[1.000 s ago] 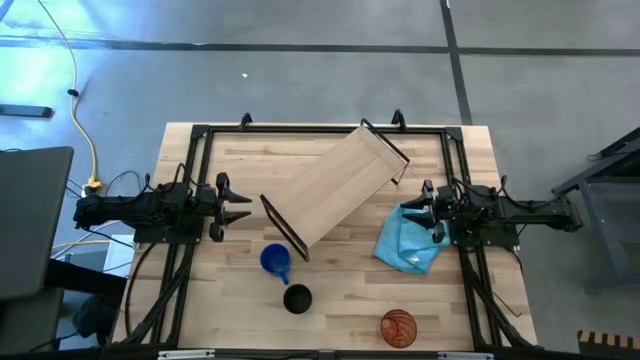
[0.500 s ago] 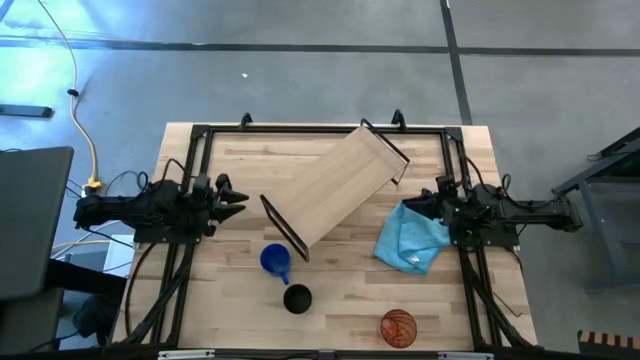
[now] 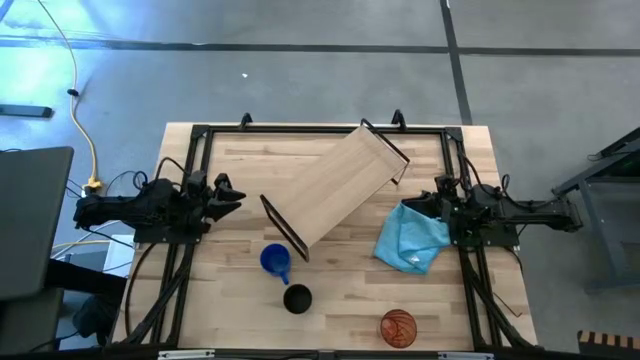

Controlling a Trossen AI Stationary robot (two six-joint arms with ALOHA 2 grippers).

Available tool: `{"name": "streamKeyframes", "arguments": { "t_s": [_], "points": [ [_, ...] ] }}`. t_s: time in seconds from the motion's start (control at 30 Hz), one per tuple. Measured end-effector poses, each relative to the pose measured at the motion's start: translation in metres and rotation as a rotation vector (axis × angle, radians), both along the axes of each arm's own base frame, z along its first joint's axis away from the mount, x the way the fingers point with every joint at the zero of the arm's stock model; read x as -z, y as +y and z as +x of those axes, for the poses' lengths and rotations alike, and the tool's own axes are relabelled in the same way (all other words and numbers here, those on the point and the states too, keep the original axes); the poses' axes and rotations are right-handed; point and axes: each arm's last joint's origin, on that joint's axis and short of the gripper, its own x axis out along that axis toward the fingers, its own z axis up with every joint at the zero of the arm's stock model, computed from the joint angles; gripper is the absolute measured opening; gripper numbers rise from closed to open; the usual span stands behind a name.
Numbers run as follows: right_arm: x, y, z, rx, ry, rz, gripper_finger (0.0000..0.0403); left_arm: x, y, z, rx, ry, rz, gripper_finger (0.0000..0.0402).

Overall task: Stack small to large cups/mugs on shelf
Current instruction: Put the orange glass on the shelf

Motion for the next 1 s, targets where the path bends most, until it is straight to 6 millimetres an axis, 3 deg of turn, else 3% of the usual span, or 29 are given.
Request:
{"name": "streamKeyframes", "arguments": {
  "t_s": [0.2,0.43,0.53,0.63,0.8,0.87,1.0],
  "points": [
    [0.001,0.0,0.0,-0.017,0.009,0.054,0.014,0.0,-0.001,0.0,0.054,-0.012,-0.083,0.0156],
    [0.001,0.001,0.0,-0.031,0.014,-0.071,0.014,0.001,0.001,0.0,-0.008,-0.014,-0.166,0.0156],
    [-0.001,0.0,0.0,0.017,-0.008,-0.013,0.014,0.001,0.003,0.0,-0.039,-0.032,-0.254,0.0156],
    [-0.012,-0.001,-0.002,0.033,-0.118,-0.031,0.014,0.001,0.002,0.0,-0.021,-0.025,-0.277,0.0156],
    [-0.048,0.005,-0.013,-0.039,-0.371,-0.352,0.014,0.004,0.002,0.001,-0.029,0.009,-0.244,0.0156],
    [-0.063,0.006,-0.017,-0.05,-0.318,-0.432,0.014,0.005,0.003,0.001,-0.045,0.019,-0.218,0.0156],
    [-0.083,0.009,-0.018,-0.156,0.03,-0.45,0.014,0.005,0.003,0.001,-0.065,0.013,-0.228,0.0156]
  ]
}}
